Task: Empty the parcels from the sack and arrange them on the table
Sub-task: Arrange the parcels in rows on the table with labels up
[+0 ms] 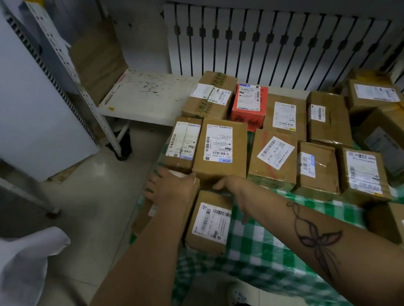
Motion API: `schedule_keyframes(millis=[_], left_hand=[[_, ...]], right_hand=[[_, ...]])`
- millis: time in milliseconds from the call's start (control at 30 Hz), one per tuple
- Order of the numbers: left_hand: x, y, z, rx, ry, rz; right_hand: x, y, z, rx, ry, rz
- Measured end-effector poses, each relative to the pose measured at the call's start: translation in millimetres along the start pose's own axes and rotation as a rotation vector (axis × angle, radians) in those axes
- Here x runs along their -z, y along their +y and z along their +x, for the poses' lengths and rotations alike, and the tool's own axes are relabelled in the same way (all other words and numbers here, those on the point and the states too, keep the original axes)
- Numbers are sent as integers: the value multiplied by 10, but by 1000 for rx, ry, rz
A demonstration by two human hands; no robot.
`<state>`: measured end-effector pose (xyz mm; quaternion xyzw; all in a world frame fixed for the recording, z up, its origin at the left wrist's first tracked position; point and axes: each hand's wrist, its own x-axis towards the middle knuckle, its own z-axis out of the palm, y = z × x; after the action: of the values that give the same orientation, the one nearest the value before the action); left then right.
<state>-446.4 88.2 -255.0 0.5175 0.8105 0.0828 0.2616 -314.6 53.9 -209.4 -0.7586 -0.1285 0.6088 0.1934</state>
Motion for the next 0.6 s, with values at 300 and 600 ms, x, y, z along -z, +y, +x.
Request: schedule_keyframes(millis=[300,600], left_hand=[[5,-212,-207,-48,-86,66],[87,-239,-133,-114,-121,32]], right_hand=[[-5,405,33,41,1,-183],[-82,437,86,168,49,70]])
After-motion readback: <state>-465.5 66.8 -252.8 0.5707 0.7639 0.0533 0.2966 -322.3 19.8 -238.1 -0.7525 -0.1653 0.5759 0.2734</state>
